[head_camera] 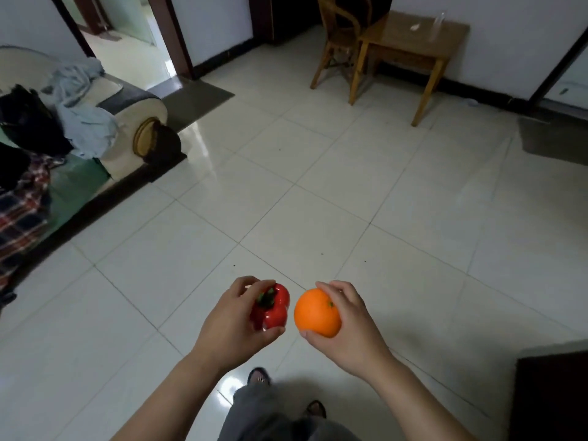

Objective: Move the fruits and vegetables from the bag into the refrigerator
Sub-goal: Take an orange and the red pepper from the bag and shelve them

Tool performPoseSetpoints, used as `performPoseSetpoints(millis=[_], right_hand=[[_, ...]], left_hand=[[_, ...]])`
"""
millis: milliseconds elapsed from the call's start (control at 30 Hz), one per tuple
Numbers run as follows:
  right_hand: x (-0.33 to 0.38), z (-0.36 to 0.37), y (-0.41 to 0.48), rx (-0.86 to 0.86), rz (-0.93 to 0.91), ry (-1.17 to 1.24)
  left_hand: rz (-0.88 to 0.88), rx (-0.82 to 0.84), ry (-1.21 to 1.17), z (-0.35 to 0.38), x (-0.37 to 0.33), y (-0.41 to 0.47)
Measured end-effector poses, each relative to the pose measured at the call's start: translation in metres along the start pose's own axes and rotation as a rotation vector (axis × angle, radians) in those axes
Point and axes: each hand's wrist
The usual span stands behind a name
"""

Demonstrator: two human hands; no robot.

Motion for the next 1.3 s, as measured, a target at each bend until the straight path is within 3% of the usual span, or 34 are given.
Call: performPoseSetpoints(millis=[233, 633, 967, 1300], right_hand=[[-0.040, -0.065, 0.050, -0.224, 0.169, 0.036], [-0.092, -0.172, 0.065, -0.652, 0.520, 0.152], [-0.158, -0.230, -0.036, -1.020, 0.834, 0.259], [-0.247, -0.324, -0.173, -1.367, 0.980, 0.264]], left_hand=[[0.204, 0.166, 0.012, -0.007, -0.024, 0.150], [0.690, 0.526, 0.053, 0.003, -0.149, 0.360], [1.077, 0.744, 0.103, 0.106, -0.342, 0.407], [1.409, 0.890, 0.033, 0.215, -0.558, 0.382]])
Point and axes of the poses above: each hand's wrist, its own y-axis towards the middle knuckle, its own z-axis out of the palm, x = y × z, and after that the axes turned 12 degrees about x, right-handed
